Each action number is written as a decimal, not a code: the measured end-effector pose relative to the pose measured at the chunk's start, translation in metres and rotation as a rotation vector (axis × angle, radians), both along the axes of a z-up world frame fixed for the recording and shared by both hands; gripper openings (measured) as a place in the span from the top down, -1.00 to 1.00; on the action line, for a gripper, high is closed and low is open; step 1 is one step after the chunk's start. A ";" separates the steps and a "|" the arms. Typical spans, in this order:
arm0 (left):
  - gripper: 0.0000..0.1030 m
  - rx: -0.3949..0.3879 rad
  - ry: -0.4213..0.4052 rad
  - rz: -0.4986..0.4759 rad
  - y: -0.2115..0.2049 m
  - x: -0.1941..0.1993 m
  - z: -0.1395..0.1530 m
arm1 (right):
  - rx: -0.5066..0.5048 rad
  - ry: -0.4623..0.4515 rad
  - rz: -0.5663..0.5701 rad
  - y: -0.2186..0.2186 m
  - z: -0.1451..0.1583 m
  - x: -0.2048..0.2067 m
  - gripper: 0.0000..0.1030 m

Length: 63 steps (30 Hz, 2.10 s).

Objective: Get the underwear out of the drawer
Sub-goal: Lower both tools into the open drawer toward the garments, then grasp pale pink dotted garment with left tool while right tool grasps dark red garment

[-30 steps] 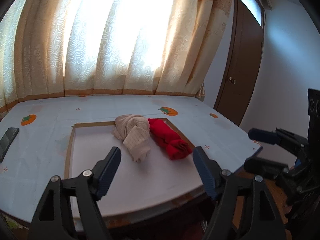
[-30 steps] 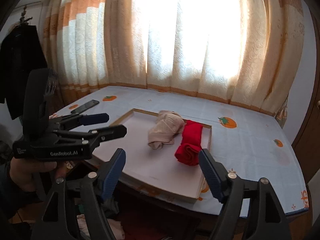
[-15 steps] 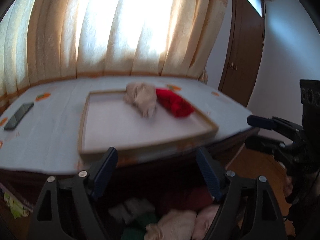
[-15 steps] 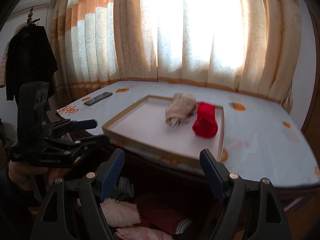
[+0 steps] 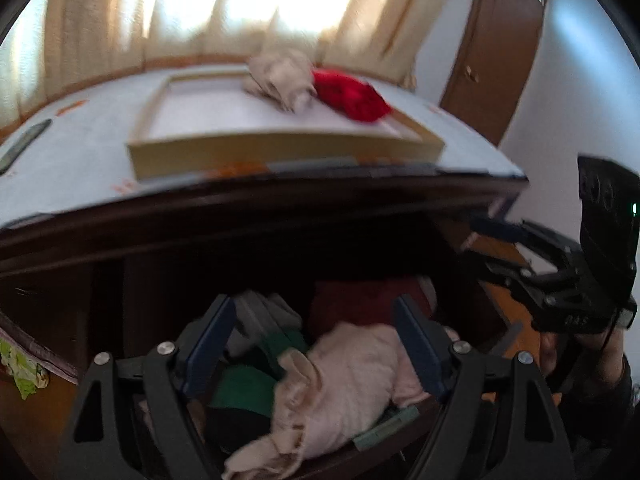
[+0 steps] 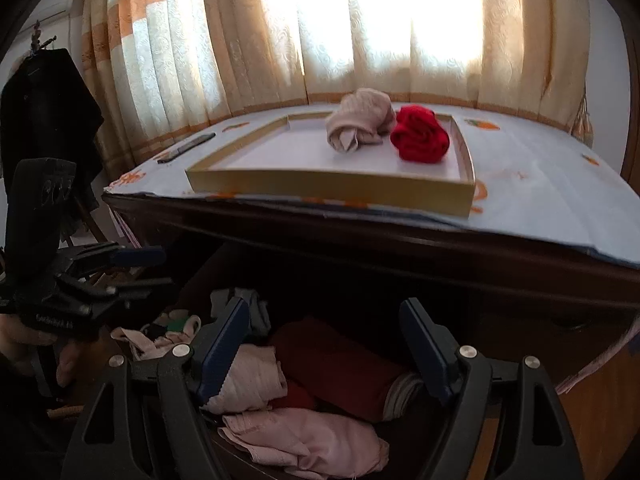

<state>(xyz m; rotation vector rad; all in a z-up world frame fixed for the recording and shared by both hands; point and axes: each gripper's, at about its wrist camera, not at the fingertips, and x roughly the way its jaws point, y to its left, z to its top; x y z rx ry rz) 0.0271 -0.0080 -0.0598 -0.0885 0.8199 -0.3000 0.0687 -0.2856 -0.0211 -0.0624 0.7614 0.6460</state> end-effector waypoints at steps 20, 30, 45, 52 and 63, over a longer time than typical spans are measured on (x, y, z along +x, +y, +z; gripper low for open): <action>-0.59 0.036 0.219 -0.117 -0.033 0.009 -0.049 | 0.018 0.068 -0.035 -0.010 -0.027 0.000 -0.55; -0.60 0.051 0.278 -0.133 -0.037 0.016 -0.062 | 0.024 0.085 -0.034 -0.009 -0.035 -0.002 -0.55; 0.17 0.039 0.268 -0.136 -0.027 0.017 -0.067 | 0.013 0.106 -0.042 -0.009 -0.044 -0.001 -0.55; 0.36 0.006 0.212 -0.116 -0.016 0.011 -0.052 | -0.019 0.115 -0.049 -0.012 -0.051 0.004 -0.55; 0.36 -0.055 0.061 0.011 0.020 0.007 -0.025 | -0.201 0.092 0.029 0.008 -0.054 0.016 -0.55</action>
